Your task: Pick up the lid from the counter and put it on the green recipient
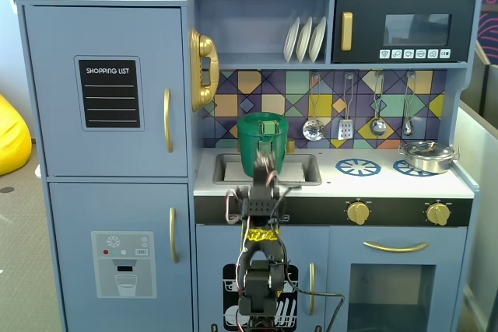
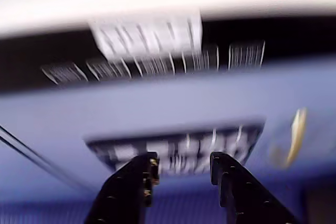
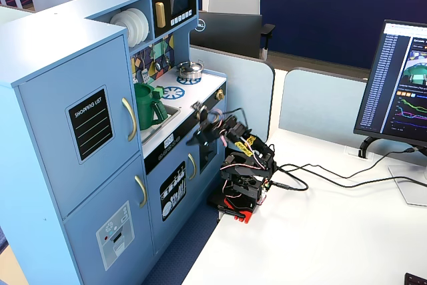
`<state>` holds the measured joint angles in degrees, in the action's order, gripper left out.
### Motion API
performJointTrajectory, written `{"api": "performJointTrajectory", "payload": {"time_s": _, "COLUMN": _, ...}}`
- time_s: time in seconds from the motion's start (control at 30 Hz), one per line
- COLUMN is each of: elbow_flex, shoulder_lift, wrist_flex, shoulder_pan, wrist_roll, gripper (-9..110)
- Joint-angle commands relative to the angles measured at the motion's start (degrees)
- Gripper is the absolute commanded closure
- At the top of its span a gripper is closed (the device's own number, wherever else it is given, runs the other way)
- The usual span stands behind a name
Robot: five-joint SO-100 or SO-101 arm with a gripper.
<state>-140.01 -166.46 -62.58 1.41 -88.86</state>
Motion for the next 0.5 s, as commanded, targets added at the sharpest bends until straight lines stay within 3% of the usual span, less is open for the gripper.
{"api": "performJointTrajectory", "payload": {"time_s": 0.0, "elbow_flex": -17.8, "shoulder_lift": -5.6, "wrist_flex": 8.0, "shoulder_pan": -2.6, "wrist_roll": 2.9, "gripper": 101}}
{"api": "performJointTrajectory", "payload": {"time_s": 0.2, "elbow_flex": -30.7, "shoulder_lift": -14.2, "wrist_flex": -1.9, "shoulder_pan": -5.2, "wrist_roll": 5.8, "gripper": 101}}
{"api": "performJointTrajectory", "payload": {"time_s": 0.47, "elbow_flex": -31.7, "shoulder_lift": -15.6, "wrist_flex": -22.9, "shoulder_pan": -5.7, "wrist_roll": 9.5, "gripper": 100}}
